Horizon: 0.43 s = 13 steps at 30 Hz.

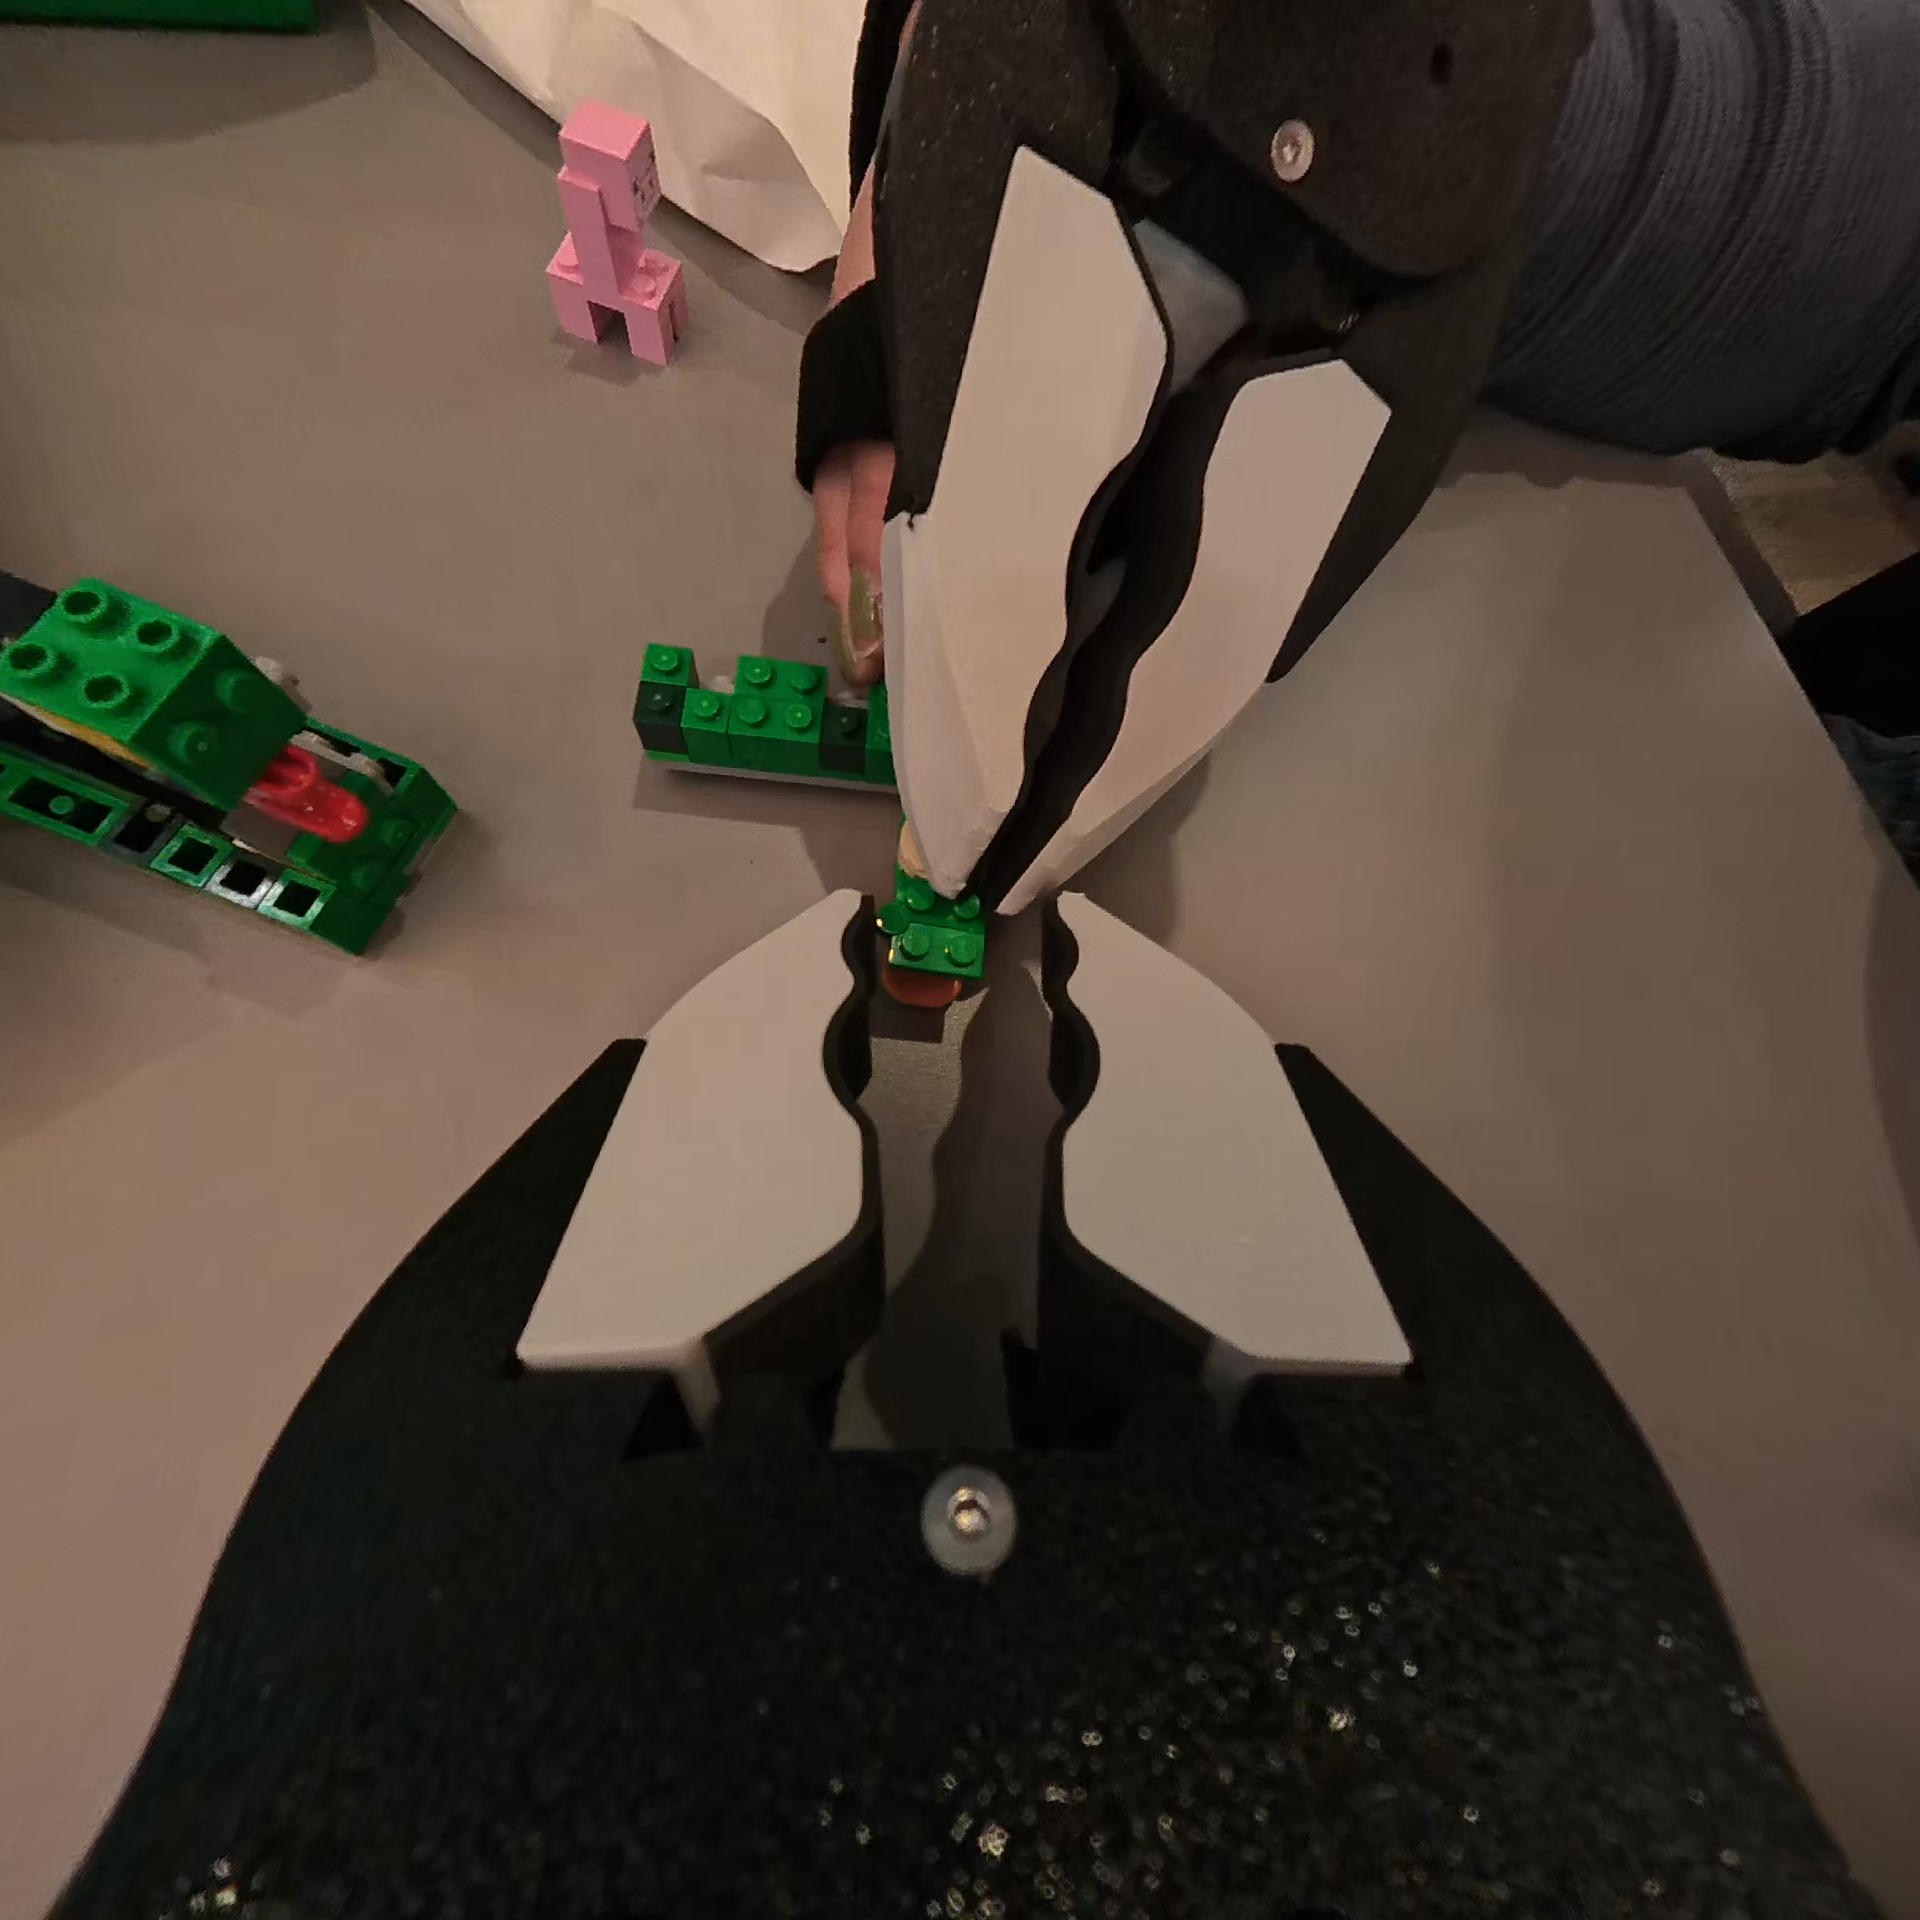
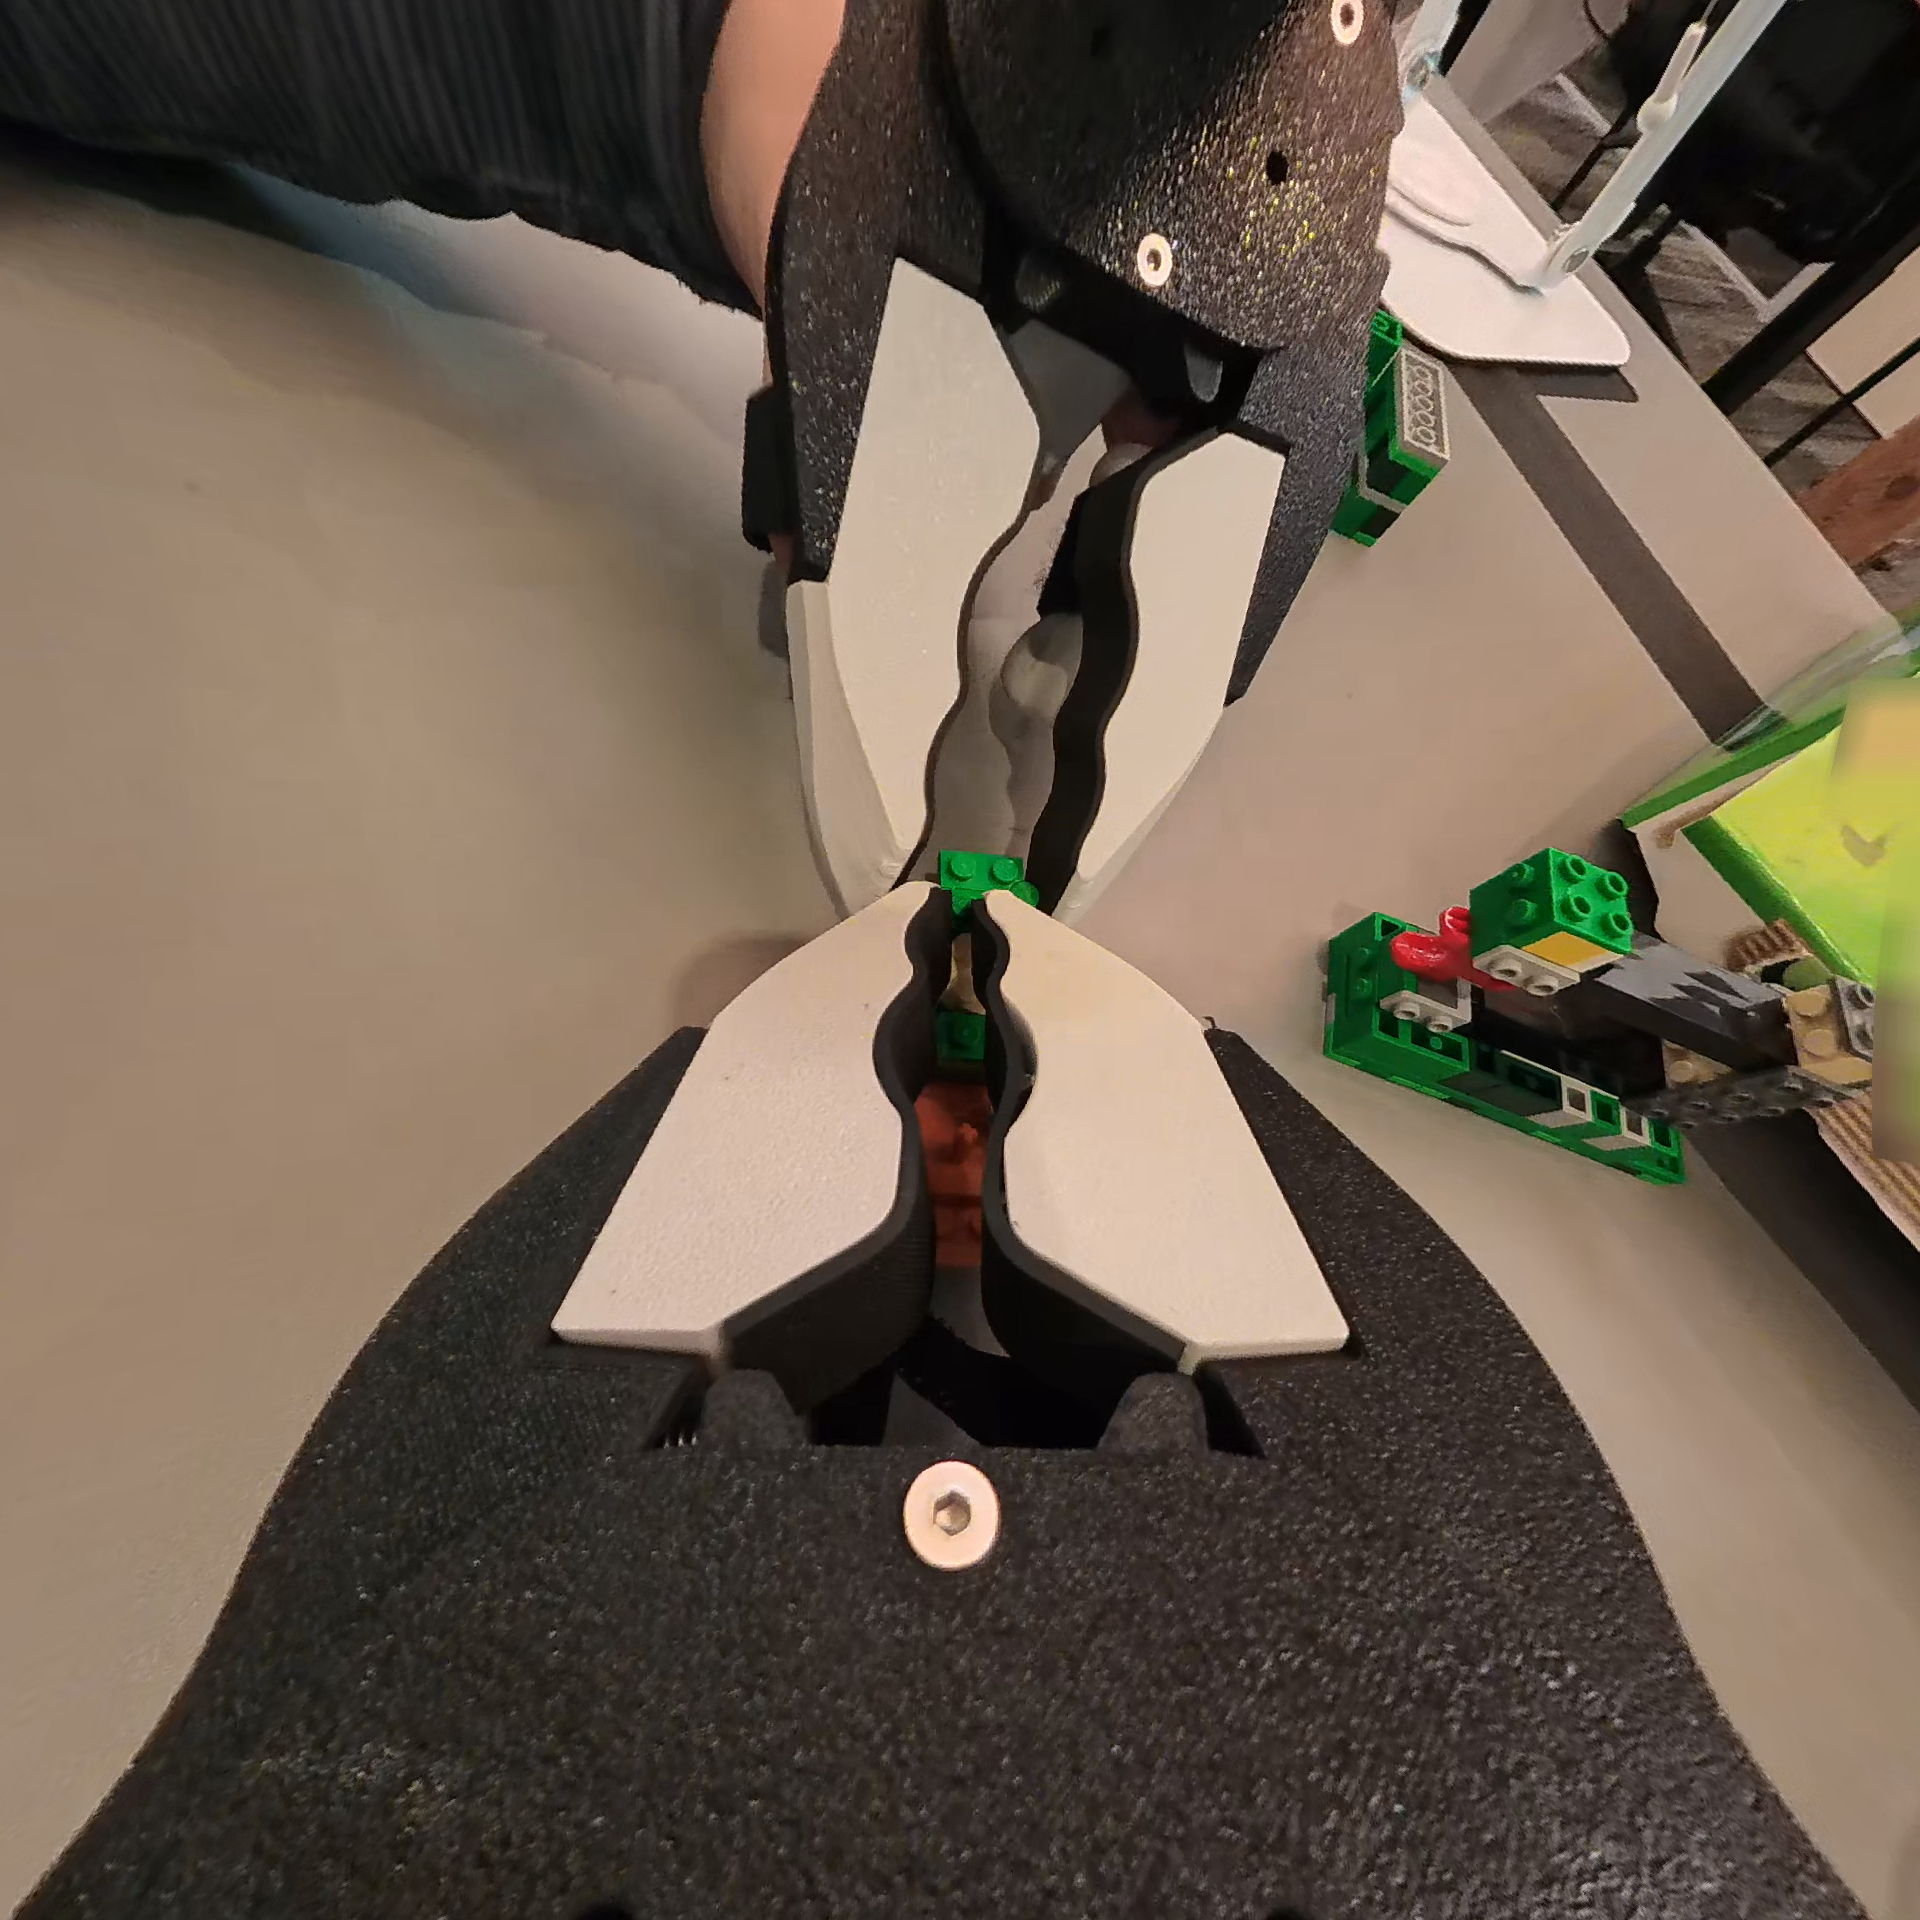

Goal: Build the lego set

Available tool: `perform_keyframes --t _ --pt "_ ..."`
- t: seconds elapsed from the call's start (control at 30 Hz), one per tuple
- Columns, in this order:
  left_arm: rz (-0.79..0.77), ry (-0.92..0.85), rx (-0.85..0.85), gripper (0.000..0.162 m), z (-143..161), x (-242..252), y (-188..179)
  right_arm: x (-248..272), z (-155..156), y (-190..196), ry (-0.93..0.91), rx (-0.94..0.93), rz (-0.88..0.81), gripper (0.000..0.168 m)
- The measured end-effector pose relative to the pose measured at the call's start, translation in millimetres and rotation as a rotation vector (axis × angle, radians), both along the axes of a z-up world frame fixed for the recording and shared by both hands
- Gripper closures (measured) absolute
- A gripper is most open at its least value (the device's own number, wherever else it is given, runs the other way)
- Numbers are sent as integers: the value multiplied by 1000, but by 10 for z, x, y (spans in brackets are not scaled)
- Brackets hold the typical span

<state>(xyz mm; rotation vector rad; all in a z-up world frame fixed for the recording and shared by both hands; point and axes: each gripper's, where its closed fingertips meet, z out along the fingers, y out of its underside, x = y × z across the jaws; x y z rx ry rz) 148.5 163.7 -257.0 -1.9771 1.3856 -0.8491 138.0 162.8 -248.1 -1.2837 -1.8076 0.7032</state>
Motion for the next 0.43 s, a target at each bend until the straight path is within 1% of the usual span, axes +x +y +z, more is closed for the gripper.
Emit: perform_keyframes --t 0.03,0.23,0.33,0.43 --pt "-5 -1 -1 131 -3 4 -5 0 0 0 0 -2 0 165" --pt "-26 15 -5 129 -69 15 -21 -1 1 3 -1 -14 1 165" --pt "-16 30 24 136 -92 11 16 -2 0 6 -2 -18 0 165" --pt "-17 23 43 138 -98 10 27 -3 1 7 -3 -26 0 166"
